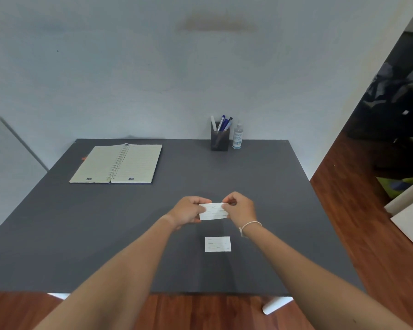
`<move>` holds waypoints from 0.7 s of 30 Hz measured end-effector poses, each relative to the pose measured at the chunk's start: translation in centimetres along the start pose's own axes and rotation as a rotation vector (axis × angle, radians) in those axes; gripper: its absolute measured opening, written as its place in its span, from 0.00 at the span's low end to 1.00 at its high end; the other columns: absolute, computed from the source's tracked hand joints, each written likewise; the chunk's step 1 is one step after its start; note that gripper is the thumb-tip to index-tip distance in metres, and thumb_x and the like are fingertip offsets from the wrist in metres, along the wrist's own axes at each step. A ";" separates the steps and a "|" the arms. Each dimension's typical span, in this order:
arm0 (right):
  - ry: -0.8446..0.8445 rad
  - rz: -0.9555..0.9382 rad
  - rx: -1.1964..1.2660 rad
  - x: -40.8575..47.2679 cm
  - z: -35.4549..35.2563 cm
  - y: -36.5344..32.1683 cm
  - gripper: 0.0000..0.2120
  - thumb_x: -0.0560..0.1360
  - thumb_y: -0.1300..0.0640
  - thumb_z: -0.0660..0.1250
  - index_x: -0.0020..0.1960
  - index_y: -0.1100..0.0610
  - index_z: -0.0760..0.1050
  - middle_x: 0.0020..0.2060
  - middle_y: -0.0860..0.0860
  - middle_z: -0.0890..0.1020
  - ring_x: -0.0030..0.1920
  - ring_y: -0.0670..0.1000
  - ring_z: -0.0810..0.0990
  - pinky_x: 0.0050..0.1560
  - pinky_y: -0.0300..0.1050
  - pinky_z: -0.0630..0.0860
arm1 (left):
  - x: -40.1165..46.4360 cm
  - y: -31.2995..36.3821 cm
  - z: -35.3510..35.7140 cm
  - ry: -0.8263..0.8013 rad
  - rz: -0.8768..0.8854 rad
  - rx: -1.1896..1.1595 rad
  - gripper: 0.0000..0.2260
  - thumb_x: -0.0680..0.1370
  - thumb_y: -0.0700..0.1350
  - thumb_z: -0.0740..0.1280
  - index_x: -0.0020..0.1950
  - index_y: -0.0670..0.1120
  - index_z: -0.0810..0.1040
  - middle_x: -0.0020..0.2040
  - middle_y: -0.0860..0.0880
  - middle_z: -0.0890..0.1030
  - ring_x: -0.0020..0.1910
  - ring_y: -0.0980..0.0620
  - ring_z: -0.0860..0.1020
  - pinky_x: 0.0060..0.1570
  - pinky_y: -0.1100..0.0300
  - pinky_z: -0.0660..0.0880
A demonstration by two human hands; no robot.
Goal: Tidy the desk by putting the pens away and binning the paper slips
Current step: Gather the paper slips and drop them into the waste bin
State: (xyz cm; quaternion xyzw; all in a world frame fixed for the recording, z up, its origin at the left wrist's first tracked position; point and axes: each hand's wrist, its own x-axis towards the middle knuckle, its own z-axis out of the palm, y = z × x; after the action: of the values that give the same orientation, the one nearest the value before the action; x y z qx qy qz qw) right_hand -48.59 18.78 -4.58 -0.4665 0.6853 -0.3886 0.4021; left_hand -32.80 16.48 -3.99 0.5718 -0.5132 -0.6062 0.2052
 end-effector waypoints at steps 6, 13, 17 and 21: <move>-0.035 -0.054 -0.042 0.2 0.5 0.1 0.08 0.71 0.68 0.64 0.41 0.56 0.76 0.42 0.51 0.74 0.42 0.51 0.75 0.52 0.53 0.79 | 0.3 -0.4 -0.2 0.023 -0.007 -0.015 0.14 0.77 0.32 0.58 0.58 0.42 0.77 0.50 0.44 0.78 0.47 0.49 0.78 0.47 0.60 0.78; -0.189 0.016 -0.379 -0.1 0.0 4.0 0.12 0.72 0.65 0.65 0.55 0.59 0.77 0.52 0.54 0.77 0.50 0.52 0.75 0.55 0.41 0.71 | 0.1 -2.4 -1.0 0.065 -0.049 0.002 0.16 0.77 0.31 0.56 0.61 0.39 0.75 0.51 0.44 0.78 0.46 0.51 0.78 0.38 0.67 0.78; -0.395 -0.031 -0.670 -1.4 0.1 6.1 0.18 0.71 0.60 0.67 0.60 0.56 0.74 0.59 0.54 0.74 0.62 0.54 0.71 0.62 0.44 0.69 | 0.1 -3.7 -1.3 0.079 -0.083 0.030 0.16 0.76 0.31 0.56 0.60 0.40 0.76 0.51 0.44 0.79 0.45 0.51 0.78 0.41 0.64 0.78; -0.419 -0.116 -0.793 -2.1 0.6 6.5 0.20 0.71 0.57 0.68 0.63 0.56 0.71 0.61 0.53 0.71 0.63 0.55 0.67 0.63 0.45 0.68 | 0.0 -4.5 -1.5 0.092 -0.109 0.035 0.16 0.76 0.31 0.56 0.59 0.40 0.77 0.44 0.48 0.79 0.41 0.55 0.78 0.40 0.64 0.77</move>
State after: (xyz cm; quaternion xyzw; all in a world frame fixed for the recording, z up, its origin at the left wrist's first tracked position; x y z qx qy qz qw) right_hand -49.69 22.42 -10.29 -0.6909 0.6577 -0.0151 0.2998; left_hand -29.95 17.65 -7.61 0.6297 -0.4819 -0.5805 0.1850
